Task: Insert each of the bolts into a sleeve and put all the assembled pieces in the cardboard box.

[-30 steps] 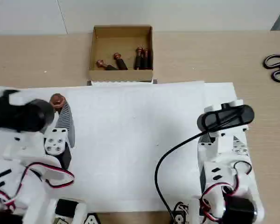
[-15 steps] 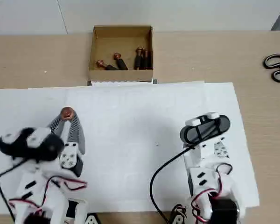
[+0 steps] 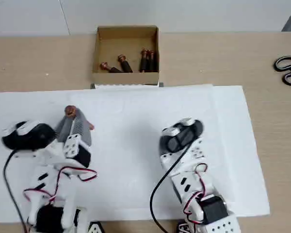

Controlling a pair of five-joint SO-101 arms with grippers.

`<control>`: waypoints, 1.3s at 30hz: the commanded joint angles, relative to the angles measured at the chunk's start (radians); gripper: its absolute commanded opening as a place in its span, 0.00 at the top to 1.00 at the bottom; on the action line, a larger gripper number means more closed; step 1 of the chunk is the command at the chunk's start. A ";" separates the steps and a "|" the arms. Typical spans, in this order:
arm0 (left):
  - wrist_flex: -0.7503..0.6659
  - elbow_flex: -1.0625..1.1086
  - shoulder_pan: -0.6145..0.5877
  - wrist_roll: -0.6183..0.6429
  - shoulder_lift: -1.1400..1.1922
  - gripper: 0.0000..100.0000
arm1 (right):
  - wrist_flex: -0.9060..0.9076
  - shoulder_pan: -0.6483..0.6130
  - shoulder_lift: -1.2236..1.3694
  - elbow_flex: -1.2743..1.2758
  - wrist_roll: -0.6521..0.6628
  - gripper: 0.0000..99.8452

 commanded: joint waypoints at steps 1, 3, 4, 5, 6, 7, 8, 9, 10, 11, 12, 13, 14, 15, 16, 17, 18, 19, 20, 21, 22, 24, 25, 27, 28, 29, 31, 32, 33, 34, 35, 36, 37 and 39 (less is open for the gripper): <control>-0.083 0.007 0.078 0.048 -0.011 0.99 | -0.045 -0.079 -0.015 0.011 -0.014 1.00; -0.092 0.007 0.152 0.086 -0.009 0.99 | -0.047 -0.120 -0.015 0.025 -0.015 1.00; -0.092 0.007 0.183 0.100 -0.009 0.99 | -0.047 -0.142 -0.015 0.031 -0.015 1.00; -0.092 0.007 0.209 0.112 -0.009 0.99 | -0.047 -0.162 -0.015 0.034 -0.015 1.00; -0.089 0.008 0.227 0.121 -0.009 0.99 | -0.047 -0.182 -0.015 0.034 -0.015 1.00; -0.087 0.008 0.238 0.127 -0.009 0.99 | -0.047 -0.200 -0.015 0.037 -0.015 1.00; -0.087 0.008 0.245 0.130 -0.009 0.99 | -0.047 -0.220 -0.015 0.037 -0.015 1.00; -0.087 0.008 0.245 0.133 -0.009 0.99 | -0.047 -0.245 -0.015 0.035 -0.015 1.00; -0.087 0.008 0.245 0.133 -0.009 0.99 | -0.047 -0.268 -0.015 0.034 -0.015 1.00; -0.087 0.010 0.247 0.133 -0.008 0.99 | -0.047 -0.289 -0.015 0.032 -0.015 1.00; -0.087 0.010 0.247 0.133 -0.006 0.99 | -0.047 -0.309 -0.015 0.031 -0.015 1.00; -0.087 0.012 0.247 0.133 -0.006 0.99 | -0.047 -0.320 -0.015 0.029 -0.015 1.00; -0.087 0.018 0.249 0.133 -0.008 0.99 | -0.047 -0.328 -0.015 0.029 -0.015 1.00; -0.087 0.021 0.255 0.133 -0.008 0.99 | -0.047 -0.332 -0.015 0.028 -0.015 1.00; -0.084 0.021 0.267 0.133 -0.008 0.99 | -0.048 -0.332 -0.015 0.028 -0.015 1.00; -0.078 0.021 0.282 0.135 -0.008 0.99 | -0.054 -0.334 -0.015 0.023 -0.015 1.00; -0.071 0.021 0.302 0.143 -0.008 0.99 | -0.067 -0.334 -0.015 0.018 -0.015 1.00; -0.069 0.021 0.324 0.157 -0.008 0.99 | -0.082 -0.334 -0.015 0.017 -0.012 1.00; -0.063 0.021 0.338 0.173 -0.008 0.99 | -0.102 -0.334 -0.015 0.017 -0.009 1.00; -0.055 0.021 0.350 0.181 -0.008 0.99 | -0.117 -0.334 -0.015 0.017 -0.009 1.00; -0.049 0.021 0.358 0.181 -0.008 0.99 | -0.125 -0.334 -0.015 0.014 -0.008 1.00; -0.037 0.021 0.358 0.181 -0.008 0.99 | -0.127 -0.332 -0.015 0.003 -0.008 1.00; -0.034 0.021 0.356 0.180 -0.008 0.99 | -0.128 -0.331 -0.015 0.000 -0.008 1.00; -0.023 0.021 0.358 0.180 -0.008 0.99 | -0.124 -0.329 -0.015 -0.008 -0.006 1.00; -0.020 0.021 0.358 0.180 -0.008 0.99 | -0.122 -0.328 -0.013 -0.008 -0.006 1.00; -0.020 0.021 0.358 0.178 -0.008 0.99 | -0.122 -0.326 -0.013 -0.008 -0.002 1.00; -0.020 0.021 0.354 0.169 -0.006 0.99 | -0.128 -0.317 -0.013 -0.008 0.021 1.00; -0.020 0.021 0.354 0.149 -0.006 0.99 | -0.130 -0.317 -0.013 -0.011 0.029 1.00; -0.020 0.021 0.354 0.133 -0.006 0.99 | -0.130 -0.315 -0.013 -0.012 0.035 1.00; -0.020 0.021 0.354 0.126 -0.006 0.99 | -0.131 -0.315 -0.013 -0.014 0.037 1.00; -0.020 0.021 0.354 0.123 -0.006 0.99 | -0.131 -0.315 -0.013 -0.015 0.037 1.00; -0.021 0.021 0.354 0.123 -0.006 0.99 | -0.131 -0.315 -0.013 -0.015 0.037 1.00; -0.021 0.021 0.354 0.123 -0.006 0.99 | -0.131 -0.315 -0.013 -0.015 0.037 1.00; -0.020 0.022 0.354 0.123 -0.006 0.99 | -0.133 -0.315 -0.013 -0.020 0.037 1.00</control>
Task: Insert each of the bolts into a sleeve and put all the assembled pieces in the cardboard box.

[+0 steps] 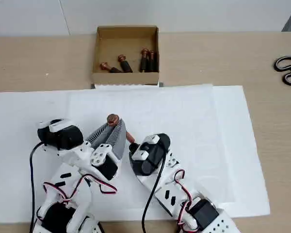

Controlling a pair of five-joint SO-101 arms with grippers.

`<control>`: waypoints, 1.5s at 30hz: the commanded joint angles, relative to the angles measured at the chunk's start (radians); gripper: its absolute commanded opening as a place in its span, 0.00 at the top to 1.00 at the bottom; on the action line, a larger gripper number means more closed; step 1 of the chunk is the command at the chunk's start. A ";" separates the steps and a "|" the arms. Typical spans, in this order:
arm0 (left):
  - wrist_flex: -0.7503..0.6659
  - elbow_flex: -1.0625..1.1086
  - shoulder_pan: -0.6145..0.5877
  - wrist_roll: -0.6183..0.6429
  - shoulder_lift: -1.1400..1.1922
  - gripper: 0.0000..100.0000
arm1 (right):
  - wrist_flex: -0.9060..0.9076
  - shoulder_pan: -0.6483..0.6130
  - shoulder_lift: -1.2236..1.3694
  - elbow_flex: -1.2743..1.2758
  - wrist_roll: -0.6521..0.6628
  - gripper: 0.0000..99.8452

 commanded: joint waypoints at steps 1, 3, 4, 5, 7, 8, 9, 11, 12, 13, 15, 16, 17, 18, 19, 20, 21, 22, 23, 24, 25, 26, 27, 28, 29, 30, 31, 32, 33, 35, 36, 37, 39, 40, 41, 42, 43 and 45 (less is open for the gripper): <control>-0.002 -0.001 -0.002 -0.011 -0.008 0.99 | -0.033 0.005 -0.013 -0.075 0.012 1.00; -0.002 0.008 -0.002 -0.011 -0.009 0.99 | -0.033 0.007 -0.013 -0.094 0.012 1.00; -0.002 0.015 0.000 -0.011 -0.009 0.99 | -0.033 0.007 -0.013 -0.101 0.012 1.00; -0.002 0.016 0.003 -0.011 -0.009 0.99 | -0.033 0.007 -0.013 -0.107 0.012 1.00; -0.006 0.025 0.005 -0.011 -0.011 0.99 | -0.033 0.007 -0.013 -0.117 0.012 1.00; -0.006 0.027 0.005 -0.011 -0.011 0.99 | -0.033 0.007 -0.013 -0.118 0.012 1.00; -0.006 0.030 0.005 -0.011 -0.011 0.99 | -0.033 0.007 -0.013 -0.118 0.012 1.00; -0.005 0.030 0.005 -0.011 -0.011 0.99 | -0.033 0.007 -0.013 -0.118 0.012 1.00; -0.005 0.030 0.005 -0.011 -0.011 0.99 | -0.033 0.007 -0.013 -0.118 0.012 1.00; -0.003 0.030 0.005 -0.011 -0.011 0.99 | -0.033 0.007 -0.013 -0.118 0.012 1.00; -0.003 0.030 0.006 -0.011 -0.011 0.99 | -0.033 0.007 -0.013 -0.115 0.012 1.00; -0.003 0.030 0.006 -0.011 -0.011 0.99 | -0.033 0.007 -0.013 -0.114 0.012 1.00; -0.002 0.030 0.006 -0.011 -0.011 0.99 | -0.033 0.007 -0.013 -0.114 0.012 1.00; -0.002 0.030 0.006 -0.011 -0.011 0.99 | -0.033 0.007 -0.013 -0.114 0.012 1.00; -0.002 0.030 0.009 -0.011 -0.011 0.99 | -0.033 0.008 -0.013 -0.114 0.012 1.00; 0.000 0.028 0.021 -0.012 -0.011 0.99 | -0.033 0.008 -0.013 -0.112 0.020 1.00; 0.008 0.025 0.037 -0.023 -0.011 0.99 | -0.033 0.008 -0.013 -0.110 0.034 1.00; 0.018 0.025 0.058 -0.037 -0.011 0.99 | -0.033 0.008 -0.013 -0.110 0.049 1.00; 0.026 0.024 0.077 -0.048 -0.011 0.99 | -0.033 0.008 -0.013 -0.110 0.057 1.00; 0.028 0.024 0.089 -0.054 -0.011 0.99 | -0.033 0.008 -0.013 -0.112 0.060 1.00; 0.028 0.025 0.092 -0.054 -0.011 0.99 | -0.033 0.008 -0.013 -0.115 0.060 1.00; 0.028 0.025 0.094 -0.054 -0.011 0.99 | -0.033 0.008 -0.013 -0.117 0.060 1.00; 0.028 0.025 0.097 -0.055 -0.009 0.99 | -0.033 0.008 -0.013 -0.118 0.060 1.00; 0.028 0.025 0.097 -0.064 -0.008 0.99 | -0.033 0.008 -0.013 -0.118 0.060 1.00; 0.028 0.028 0.098 -0.075 -0.008 0.99 | -0.033 0.008 -0.013 -0.118 0.060 1.00; 0.037 0.028 0.098 -0.080 -0.008 0.99 | -0.033 0.008 -0.013 -0.118 0.060 1.00; 0.051 0.028 0.098 -0.081 -0.008 0.99 | -0.039 0.008 -0.013 -0.118 0.060 1.00; 0.066 0.028 0.098 -0.081 -0.008 0.99 | -0.053 0.008 -0.013 -0.118 0.060 1.00; 0.086 0.028 0.098 -0.081 -0.008 0.99 | -0.067 0.008 -0.013 -0.118 0.061 1.00; 0.130 0.028 0.098 -0.081 -0.009 0.99 | -0.081 0.008 -0.013 -0.118 0.061 1.00; 0.152 0.028 0.098 -0.081 -0.011 0.99 | -0.081 0.008 -0.013 -0.118 0.061 1.00; 0.170 0.028 0.098 -0.081 -0.011 0.99 | -0.081 0.008 -0.013 -0.118 0.061 1.00; 0.203 0.028 0.098 -0.083 -0.011 0.99 | -0.081 0.008 -0.013 -0.118 0.061 1.00; 0.215 0.028 0.100 -0.083 -0.011 0.99 | -0.081 0.008 -0.013 -0.118 0.063 1.00; 0.226 0.030 0.100 -0.083 -0.011 0.99 | -0.081 0.008 -0.013 -0.118 0.063 1.00; 0.239 0.030 0.104 -0.083 -0.011 0.99 | -0.081 0.008 -0.013 -0.118 0.063 1.00; 0.255 0.031 0.118 -0.083 -0.009 0.99 | -0.081 0.008 -0.013 -0.118 0.063 1.00; 0.293 0.051 0.163 -0.083 -0.009 0.99 | -0.081 0.008 -0.013 -0.120 0.063 1.00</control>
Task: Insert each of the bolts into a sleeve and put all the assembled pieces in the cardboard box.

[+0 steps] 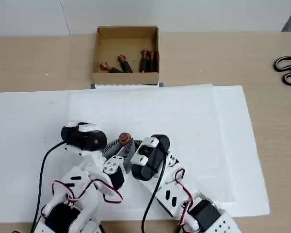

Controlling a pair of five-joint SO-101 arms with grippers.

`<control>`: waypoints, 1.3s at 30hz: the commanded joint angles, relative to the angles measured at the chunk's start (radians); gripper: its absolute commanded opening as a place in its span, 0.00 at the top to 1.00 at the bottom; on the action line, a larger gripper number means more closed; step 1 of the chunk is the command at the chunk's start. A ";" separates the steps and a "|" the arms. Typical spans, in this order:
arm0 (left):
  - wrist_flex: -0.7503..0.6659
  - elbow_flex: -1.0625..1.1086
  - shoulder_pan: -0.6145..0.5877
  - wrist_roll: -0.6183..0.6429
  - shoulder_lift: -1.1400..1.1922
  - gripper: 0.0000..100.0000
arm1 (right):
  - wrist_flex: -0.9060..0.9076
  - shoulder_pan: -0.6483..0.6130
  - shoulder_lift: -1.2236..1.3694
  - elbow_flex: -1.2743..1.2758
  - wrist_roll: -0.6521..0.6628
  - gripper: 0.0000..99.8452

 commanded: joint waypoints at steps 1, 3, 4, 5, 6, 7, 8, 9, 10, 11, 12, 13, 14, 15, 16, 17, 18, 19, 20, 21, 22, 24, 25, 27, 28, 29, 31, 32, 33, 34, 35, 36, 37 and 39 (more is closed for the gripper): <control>0.068 0.038 0.064 -0.009 -0.002 0.99 | -0.036 0.013 -0.015 -0.063 0.008 1.00; 0.066 0.067 0.080 -0.011 -0.002 0.99 | -0.036 0.013 -0.015 -0.069 0.008 1.00; 0.058 0.068 0.077 -0.015 -0.003 0.99 | -0.036 0.013 -0.015 -0.074 0.008 1.00; 0.041 0.071 0.077 -0.031 -0.003 0.99 | -0.036 0.013 -0.015 -0.074 0.008 1.00; 0.025 0.071 0.077 -0.048 -0.003 0.99 | -0.036 0.013 -0.015 -0.074 0.008 1.00; 0.009 0.071 0.077 -0.057 -0.003 0.99 | -0.036 0.013 -0.015 -0.074 0.008 1.00; -0.002 0.071 0.077 -0.058 -0.003 0.99 | -0.036 0.013 -0.015 -0.074 0.008 1.00; -0.012 0.071 0.077 -0.058 -0.003 0.99 | -0.036 0.013 -0.015 -0.074 0.008 1.00; -0.017 0.071 0.077 -0.058 -0.003 0.99 | -0.036 0.013 -0.015 -0.074 0.008 1.00; -0.018 0.071 0.077 -0.058 -0.003 0.99 | -0.036 0.013 -0.015 -0.074 0.008 1.00; -0.017 0.071 0.077 -0.058 -0.003 0.99 | -0.036 0.013 -0.015 -0.074 0.008 1.00; -0.015 0.071 0.077 -0.058 -0.003 0.98 | -0.036 0.013 -0.015 -0.074 0.008 1.00; -0.014 0.071 0.077 -0.058 -0.002 0.97 | -0.036 0.013 -0.015 -0.074 0.008 1.00; -0.014 0.071 0.077 -0.058 -0.002 0.94 | -0.036 0.013 -0.015 -0.071 0.008 1.00; -0.014 0.073 0.077 -0.058 -0.002 0.92 | -0.036 0.013 -0.015 -0.069 0.008 1.00; -0.014 0.073 0.077 -0.058 -0.002 0.89 | -0.036 0.013 -0.015 -0.068 0.008 1.00; -0.014 0.073 0.077 -0.058 -0.002 0.86 | -0.036 0.013 -0.015 -0.066 0.008 1.00; -0.014 0.073 0.077 -0.058 0.000 0.84 | -0.036 0.013 -0.015 -0.066 0.008 1.00; -0.014 0.073 0.077 -0.058 0.002 0.82 | -0.035 0.013 -0.015 -0.066 0.008 1.00; -0.012 0.073 0.075 -0.058 0.002 0.81 | -0.035 0.013 -0.015 -0.066 0.008 1.00; -0.012 0.073 0.075 -0.060 0.002 0.81 | -0.035 0.013 -0.015 -0.066 0.008 1.00; -0.012 0.073 0.075 -0.081 0.002 0.81 | -0.031 0.013 -0.015 -0.066 0.008 1.00; -0.012 0.073 0.075 -0.089 0.002 0.81 | -0.031 0.013 -0.015 -0.064 0.008 1.00; -0.014 0.073 0.055 -0.094 0.002 0.81 | -0.031 0.013 -0.015 -0.064 0.008 1.00; -0.014 0.073 0.044 -0.095 0.003 0.81 | -0.031 0.013 -0.015 -0.064 0.008 1.00; -0.014 0.073 0.034 -0.104 0.003 0.81 | -0.031 0.013 -0.015 -0.064 0.008 1.00; -0.012 0.077 0.006 -0.140 0.003 0.81 | -0.030 0.013 -0.015 -0.063 0.008 1.00; -0.017 0.085 -0.012 -0.160 0.003 0.81 | -0.030 0.013 -0.015 -0.063 0.008 1.00; -0.017 0.090 -0.034 -0.181 0.003 0.81 | -0.030 0.013 -0.015 -0.063 0.008 1.00; -0.017 0.096 -0.055 -0.198 0.003 0.81 | -0.030 0.013 -0.015 -0.063 0.008 1.00; -0.017 0.099 -0.074 -0.212 0.003 0.81 | -0.030 0.013 -0.015 -0.063 0.008 1.00; -0.015 0.099 -0.087 -0.219 0.003 0.81 | -0.030 0.013 -0.015 -0.063 0.008 1.00; -0.015 0.099 -0.094 -0.222 0.003 0.81 | -0.030 0.013 -0.015 -0.063 0.006 1.00; -0.015 0.096 -0.098 -0.222 0.003 0.81 | -0.030 0.013 -0.015 -0.057 0.006 1.00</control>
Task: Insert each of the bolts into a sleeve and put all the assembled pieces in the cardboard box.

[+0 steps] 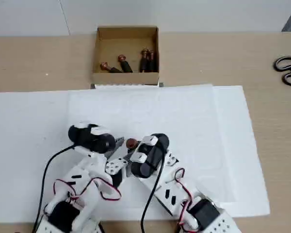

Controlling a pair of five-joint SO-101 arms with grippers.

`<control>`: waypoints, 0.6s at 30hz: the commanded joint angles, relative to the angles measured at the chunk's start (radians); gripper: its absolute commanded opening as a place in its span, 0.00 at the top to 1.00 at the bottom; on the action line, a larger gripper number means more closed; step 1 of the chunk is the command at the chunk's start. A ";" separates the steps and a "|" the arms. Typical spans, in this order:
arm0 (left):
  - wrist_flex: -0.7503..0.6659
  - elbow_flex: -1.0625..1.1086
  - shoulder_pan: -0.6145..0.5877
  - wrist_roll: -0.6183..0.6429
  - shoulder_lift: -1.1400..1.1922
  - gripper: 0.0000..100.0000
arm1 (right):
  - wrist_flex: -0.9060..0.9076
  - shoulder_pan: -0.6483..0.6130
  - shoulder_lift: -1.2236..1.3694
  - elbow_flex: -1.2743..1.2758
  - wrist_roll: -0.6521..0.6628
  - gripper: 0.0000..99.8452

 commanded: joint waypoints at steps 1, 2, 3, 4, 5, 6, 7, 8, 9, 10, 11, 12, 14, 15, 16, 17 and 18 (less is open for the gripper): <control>0.003 0.010 -0.021 -0.018 0.005 0.81 | -0.035 0.008 -0.019 -0.058 0.008 1.00; 0.003 0.010 -0.021 -0.018 0.005 0.81 | -0.035 0.008 -0.019 -0.055 0.008 1.00; 0.003 0.010 -0.021 -0.018 0.005 0.81 | -0.036 0.008 -0.019 -0.055 0.008 1.00; 0.003 0.008 -0.021 -0.018 0.005 0.81 | -0.036 0.008 -0.019 -0.055 0.008 1.00; 0.003 0.008 -0.021 -0.018 0.003 0.81 | -0.038 0.008 -0.019 -0.055 0.008 1.00; 0.003 0.008 -0.021 -0.018 0.003 0.81 | -0.036 0.008 -0.019 -0.055 0.008 1.00; 0.002 0.007 -0.021 -0.018 0.003 0.81 | -0.035 0.008 -0.019 -0.054 0.008 1.00; 0.000 0.005 -0.021 -0.018 0.003 0.81 | -0.033 0.008 -0.019 -0.054 0.008 1.00; 0.000 -0.010 -0.021 -0.015 0.003 0.81 | -0.031 0.010 -0.019 -0.054 0.008 1.00; 0.000 -0.027 -0.021 -0.014 0.003 0.81 | -0.031 0.010 -0.019 -0.054 0.008 1.00; 0.000 -0.045 -0.021 -0.014 0.003 0.81 | -0.031 0.010 -0.019 -0.054 0.008 1.00; 0.000 -0.068 -0.021 -0.014 0.003 0.81 | -0.031 0.010 -0.019 -0.054 0.008 1.00; 0.000 -0.099 -0.023 -0.014 0.006 0.81 | -0.031 0.010 -0.019 -0.054 0.008 1.00; 0.000 -0.104 -0.025 -0.014 0.006 0.81 | -0.033 0.010 -0.019 -0.051 0.008 1.00; 0.000 -0.105 -0.028 -0.014 0.003 0.81 | -0.035 0.010 -0.019 -0.043 0.008 1.00; 0.000 -0.105 -0.028 -0.014 0.003 0.81 | -0.035 0.010 -0.019 -0.040 0.008 1.00; 0.000 -0.107 -0.029 -0.014 0.003 0.81 | -0.033 0.010 -0.019 -0.038 0.008 1.00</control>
